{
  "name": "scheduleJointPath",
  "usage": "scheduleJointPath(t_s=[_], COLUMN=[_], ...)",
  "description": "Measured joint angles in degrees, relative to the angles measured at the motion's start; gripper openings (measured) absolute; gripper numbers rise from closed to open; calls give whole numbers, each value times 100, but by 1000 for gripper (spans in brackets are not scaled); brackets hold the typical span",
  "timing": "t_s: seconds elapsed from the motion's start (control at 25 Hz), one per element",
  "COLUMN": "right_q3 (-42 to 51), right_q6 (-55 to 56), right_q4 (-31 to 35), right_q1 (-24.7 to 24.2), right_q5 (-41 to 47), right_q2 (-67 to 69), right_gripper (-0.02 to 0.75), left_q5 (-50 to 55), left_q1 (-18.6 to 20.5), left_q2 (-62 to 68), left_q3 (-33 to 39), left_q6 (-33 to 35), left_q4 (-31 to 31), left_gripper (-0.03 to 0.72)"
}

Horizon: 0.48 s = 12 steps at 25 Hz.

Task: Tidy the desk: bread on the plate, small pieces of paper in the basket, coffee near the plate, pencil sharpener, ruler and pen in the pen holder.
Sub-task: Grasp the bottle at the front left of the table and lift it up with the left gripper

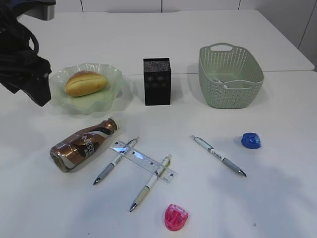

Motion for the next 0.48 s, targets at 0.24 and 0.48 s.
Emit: scheduleJointPath(t_s=[0.24,0.48], right_q3=[69,94], right_q6=[0,0], right_q4=[-11,-11], right_q1=[0,0], right_q5=[23,44], right_q2=[-101,-104], right_gripper=[564,564], left_q5=[0,-26], left_q1=[0,0], left_q2=[295,855], left_q3=[0,0], left_q6=[335,539], left_q4=[72,61], left_gripper=[548,589])
